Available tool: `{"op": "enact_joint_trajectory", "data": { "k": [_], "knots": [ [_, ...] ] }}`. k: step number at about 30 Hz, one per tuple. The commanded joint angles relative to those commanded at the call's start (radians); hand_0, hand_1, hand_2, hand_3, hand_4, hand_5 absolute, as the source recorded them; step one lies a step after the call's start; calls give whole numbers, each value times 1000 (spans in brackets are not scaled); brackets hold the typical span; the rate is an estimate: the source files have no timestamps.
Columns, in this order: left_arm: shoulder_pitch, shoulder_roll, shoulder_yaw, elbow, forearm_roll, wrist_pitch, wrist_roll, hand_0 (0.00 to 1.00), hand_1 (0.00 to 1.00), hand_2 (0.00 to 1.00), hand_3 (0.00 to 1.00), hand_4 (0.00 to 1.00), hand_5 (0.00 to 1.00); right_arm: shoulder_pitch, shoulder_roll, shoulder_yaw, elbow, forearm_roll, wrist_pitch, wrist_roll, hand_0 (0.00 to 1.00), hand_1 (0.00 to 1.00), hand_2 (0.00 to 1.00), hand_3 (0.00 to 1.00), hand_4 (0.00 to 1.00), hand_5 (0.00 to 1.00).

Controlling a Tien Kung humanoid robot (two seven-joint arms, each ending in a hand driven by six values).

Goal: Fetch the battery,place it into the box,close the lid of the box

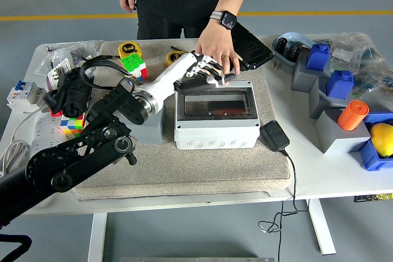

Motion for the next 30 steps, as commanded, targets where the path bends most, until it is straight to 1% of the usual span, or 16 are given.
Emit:
{"op": "enact_joint_trajectory", "data": {
  "k": [2, 3, 5, 8, 9, 12, 14, 15, 16, 19, 20, 21, 23, 26, 27, 30],
  "knots": [
    [18, 3, -37, 8, -48, 40, -43, 606, 680, 655, 669, 998, 714, 1, 0, -1, -1, 1, 0, 0, 571, 642, 667, 585, 949, 479],
    [24, 4, -52, 12, -68, 52, -60, 555, 658, 633, 659, 998, 693, 1, 0, 0, 0, 1, 0, 0, 572, 642, 667, 585, 949, 481],
    [47, 7, -98, 25, -125, 82, -104, 555, 658, 633, 659, 998, 693, 1, 1, 2, -1, -1, 0, 0, 572, 642, 667, 585, 949, 481],
    [71, 11, -153, 43, -206, 98, -151, 555, 658, 633, 659, 998, 693, 3, 1, 4, -1, -2, 0, -1, 572, 642, 667, 585, 949, 481],
    [78, 12, -167, 48, -231, 100, -165, 524, 640, 620, 650, 998, 676, 3, 1, 4, -1, -3, 0, -1, 571, 642, 667, 584, 948, 482],
    [102, 17, -206, 70, -318, 107, -214, 524, 640, 620, 650, 998, 676, 4, 2, 5, -2, -2, 0, -1, 571, 642, 667, 584, 948, 482],
    [115, 18, -224, 80, -359, 114, -233, 524, 640, 620, 650, 998, 676, 4, 2, 3, -2, 0, 0, 0, 571, 642, 667, 584, 948, 482],
    [125, 20, -237, 84, -380, 121, -247, 494, 627, 610, 645, 998, 663, 5, 3, 1, -3, 2, 0, 0, 572, 642, 668, 584, 948, 484],
    [136, 22, -251, 87, -400, 124, -260, 494, 627, 610, 645, 998, 663, 6, 3, 1, -4, 3, 0, -1, 572, 642, 668, 584, 948, 484],
    [169, 26, -298, 91, -427, 122, -286, 494, 627, 610, 645, 998, 663, 7, 4, 2, -4, 1, 0, -1, 572, 642, 668, 584, 948, 484],
    [180, 26, -314, 95, -428, 116, -291, 494, 627, 610, 645, 998, 663, 8, 4, 1, -4, 1, 0, -1, 572, 642, 668, 584, 948, 484],
    [188, 26, -328, 99, -430, 110, -294, 466, 610, 604, 642, 998, 661, 8, 4, 1, -5, 2, 0, -1, 571, 642, 667, 585, 948, 485],
    [207, 30, -360, 103, -439, 97, -300, 466, 610, 604, 642, 998, 661, 8, 4, -1, -6, 2, 1, -2, 571, 642, 667, 585, 948, 485],
    [226, 40, -392, 100, -440, 86, -305, 466, 610, 604, 642, 998, 661, 10, 4, -2, -6, 2, 1, -3, 571, 642, 667, 585, 948, 485],
    [233, 44, -409, 101, -438, 83, -304, 460, 607, 602, 642, 998, 645, 11, 3, -2, -7, 3, 1, -3, 572, 642, 668, 584, 947, 485],
    [241, 52, -435, 106, -436, 80, -308, 460, 607, 602, 642, 998, 645, 14, 3, -5, -7, 4, 1, -3, 572, 642, 668, 584, 947, 485]
  ]
}}
